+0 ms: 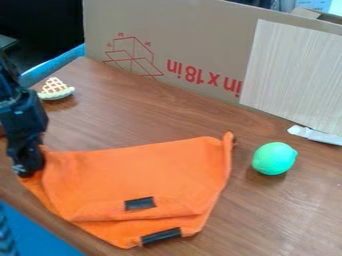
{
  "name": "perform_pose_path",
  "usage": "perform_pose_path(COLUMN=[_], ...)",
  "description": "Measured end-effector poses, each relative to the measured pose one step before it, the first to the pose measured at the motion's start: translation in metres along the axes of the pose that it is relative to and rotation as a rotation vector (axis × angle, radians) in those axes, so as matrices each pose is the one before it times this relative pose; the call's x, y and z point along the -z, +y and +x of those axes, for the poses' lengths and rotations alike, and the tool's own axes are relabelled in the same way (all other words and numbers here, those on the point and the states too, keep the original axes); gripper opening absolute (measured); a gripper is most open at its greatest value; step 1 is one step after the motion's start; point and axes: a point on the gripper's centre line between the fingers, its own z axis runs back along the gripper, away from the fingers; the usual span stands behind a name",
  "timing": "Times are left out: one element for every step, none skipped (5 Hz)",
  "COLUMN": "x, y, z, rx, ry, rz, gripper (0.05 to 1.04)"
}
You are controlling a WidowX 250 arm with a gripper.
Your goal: Fold the cloth from bottom left to top right
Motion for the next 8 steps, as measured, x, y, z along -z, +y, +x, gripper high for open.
perform_pose_path(x=[-0.00929,-0.01027,-0.00663,-0.01213,-0.01343,-0.01568,0.01104,0.00123], y=[0.00339,-0.00093,-0.01079,-0.00944,-0.00621,0.00082,0.00665,0.00288], z=[-0.02750,-0.01815,0.01086,0.03547,0.02872,0.03000,0.02708,0.02589], rx=[0.0137,0.0061,-0.0221,-0.0486,-0.0839,-0.0849,-0.1221,-0.1194], ry=[0.0414,0.0350,-0.0316,-0.0326,-0.0266,-0.0314,0.0217,-0.0143], rz=[-0.0763,-0.0366,-0.0562,-0.0201,-0.0211,-0.0343,-0.0208,-0.0215], gripper=[0.079,0.078,0.079,0.079,0.079,0.078,0.078,0.078])
